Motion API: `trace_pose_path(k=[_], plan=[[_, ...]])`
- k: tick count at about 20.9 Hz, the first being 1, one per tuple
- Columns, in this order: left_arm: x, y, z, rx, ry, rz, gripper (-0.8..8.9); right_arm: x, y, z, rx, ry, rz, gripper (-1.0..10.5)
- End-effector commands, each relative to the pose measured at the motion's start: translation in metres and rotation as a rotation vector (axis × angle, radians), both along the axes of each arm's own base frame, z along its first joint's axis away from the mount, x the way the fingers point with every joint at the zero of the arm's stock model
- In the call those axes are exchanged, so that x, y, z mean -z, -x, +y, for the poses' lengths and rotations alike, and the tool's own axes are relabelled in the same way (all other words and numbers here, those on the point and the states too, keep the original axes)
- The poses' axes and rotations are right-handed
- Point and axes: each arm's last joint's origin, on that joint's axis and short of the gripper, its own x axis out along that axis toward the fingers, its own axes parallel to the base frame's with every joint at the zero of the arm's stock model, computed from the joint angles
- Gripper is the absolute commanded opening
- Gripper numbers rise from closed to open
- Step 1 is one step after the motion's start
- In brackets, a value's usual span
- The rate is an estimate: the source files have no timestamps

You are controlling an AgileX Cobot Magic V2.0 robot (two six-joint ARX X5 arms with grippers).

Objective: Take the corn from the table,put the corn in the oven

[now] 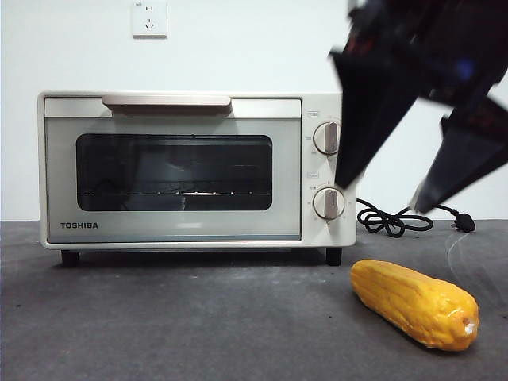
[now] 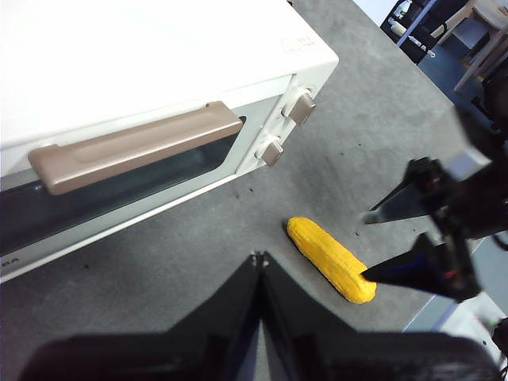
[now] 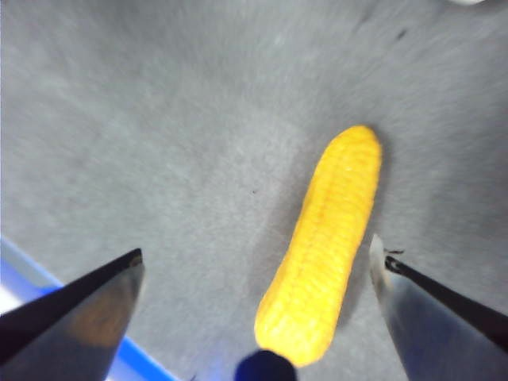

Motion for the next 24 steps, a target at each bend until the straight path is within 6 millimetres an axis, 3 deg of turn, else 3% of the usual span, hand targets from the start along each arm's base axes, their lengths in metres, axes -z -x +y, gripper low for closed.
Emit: trace_pose_path(k=[1, 10, 11, 15, 20, 24], plan=[[-0.001, 0.0, -0.001, 0.003, 0.001, -0.009, -0.05, 0.015, -0.009, 0.006, 0.02, 0.031, 0.042, 4.8], [-0.001, 0.0, -0.001, 0.003, 0.0, -0.008, -0.05, 0.058, -0.026, 0.017, 0.053, 0.141, 0.142, 4.7], [0.0, 0.0, -0.001, 0.003, -0.001, -0.007, -0.05, 0.06, -0.026, 0.017, 0.067, 0.144, 0.155, 4.2], [0.0, 0.0, -0.001, 0.002, -0.001, -0.007, -0.05, 0.06, -0.024, 0.016, 0.068, 0.161, 0.179, -0.1], [-0.002, -0.005, 0.0, -0.064, -0.03, -0.045, -0.05, 0.057, -0.011, 0.02, 0.015, 0.185, 0.214, -0.1], [-0.003, -0.019, -0.006, -0.065, -0.007, -0.097, -0.05, 0.034, 0.014, 0.036, -0.095, 0.089, 0.172, -0.1]])
